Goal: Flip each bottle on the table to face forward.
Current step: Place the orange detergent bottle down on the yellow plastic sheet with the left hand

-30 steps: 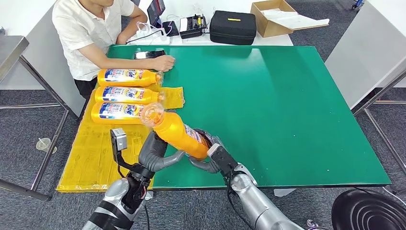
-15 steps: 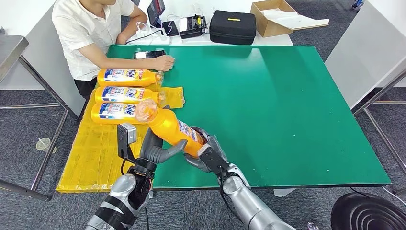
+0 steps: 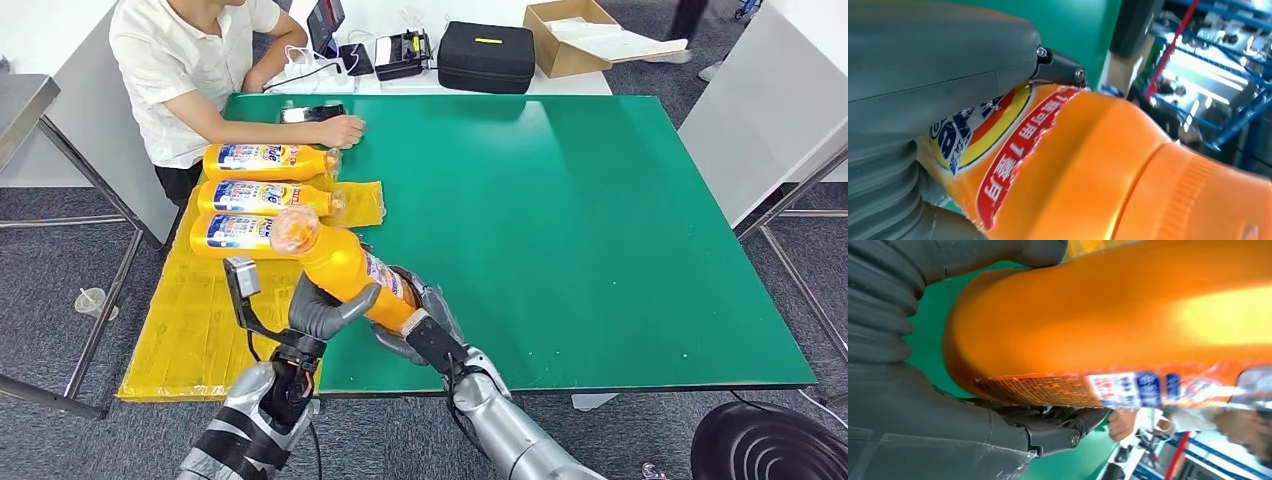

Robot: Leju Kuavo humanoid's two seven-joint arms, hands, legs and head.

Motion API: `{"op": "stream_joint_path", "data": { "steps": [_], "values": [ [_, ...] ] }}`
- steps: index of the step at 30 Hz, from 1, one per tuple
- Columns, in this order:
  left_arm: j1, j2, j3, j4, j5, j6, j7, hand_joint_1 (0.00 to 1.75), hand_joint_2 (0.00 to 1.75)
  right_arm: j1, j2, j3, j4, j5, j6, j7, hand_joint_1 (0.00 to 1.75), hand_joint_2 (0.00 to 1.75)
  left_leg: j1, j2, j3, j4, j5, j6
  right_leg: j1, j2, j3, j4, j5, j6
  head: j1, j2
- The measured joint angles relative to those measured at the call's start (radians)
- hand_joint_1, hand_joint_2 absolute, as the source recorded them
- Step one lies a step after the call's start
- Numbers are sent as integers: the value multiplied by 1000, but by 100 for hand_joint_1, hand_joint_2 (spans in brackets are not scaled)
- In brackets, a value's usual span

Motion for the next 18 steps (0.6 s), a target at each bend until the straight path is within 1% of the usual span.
{"op": "stream_joint_path", "data": {
  "steps": [2, 3, 4, 6, 7, 8, 14, 18],
  "values": [
    [2, 6, 10, -1, 32, -44, 8, 175, 175, 0, 1, 2, 0, -11, 12, -11, 175, 175, 0, 0, 0, 0, 0, 0, 0, 0, 0, 0, 0, 0, 0, 0],
    [3, 9, 15, -1, 41, -57, 10, 175, 175, 0, 1, 4, 0, -14, 16, -13, 171, 175, 0, 0, 0, 0, 0, 0, 0, 0, 0, 0, 0, 0, 0, 0],
    [5, 10, 18, -1, 46, -65, 12, 175, 175, 0, 2, 6, 0, -16, 19, -14, 135, 175, 0, 0, 0, 0, 0, 0, 0, 0, 0, 0, 0, 0, 0, 0],
    [6, 12, 25, -1, 54, -75, 15, 175, 175, 0, 2, 10, 0, -22, 24, -15, 48, 175, 0, 0, 0, 0, 0, 0, 0, 0, 0, 0, 0, 0, 0, 0],
    [7, 12, 26, -1, 58, -80, 15, 175, 175, 0, 3, 13, 0, -27, 28, -16, 8, 175, 0, 0, 0, 0, 0, 0, 0, 0, 0, 0, 0, 0, 0, 0],
    [7, 12, 27, -1, 64, -86, 15, 175, 175, 0, 3, 17, -1, -35, 34, -17, 0, 175, 0, 0, 0, 0, 0, 0, 0, 0, 0, 0, 0, 0, 0, 0],
    [7, 12, 28, -9, 74, -115, 4, 175, 175, 0, 8, 35, -3, -74, 45, -18, 0, 175, 0, 0, 0, 0, 0, 0, 0, 0, 0, 0, 0, 0, 0, 0],
    [9, 11, 26, -39, 9, -76, -30, 175, 175, 5, 10, 34, -3, -112, 17, -17, 0, 175, 0, 0, 0, 0, 0, 0, 0, 0, 0, 0, 0, 0, 0, 0]
  ]
}}
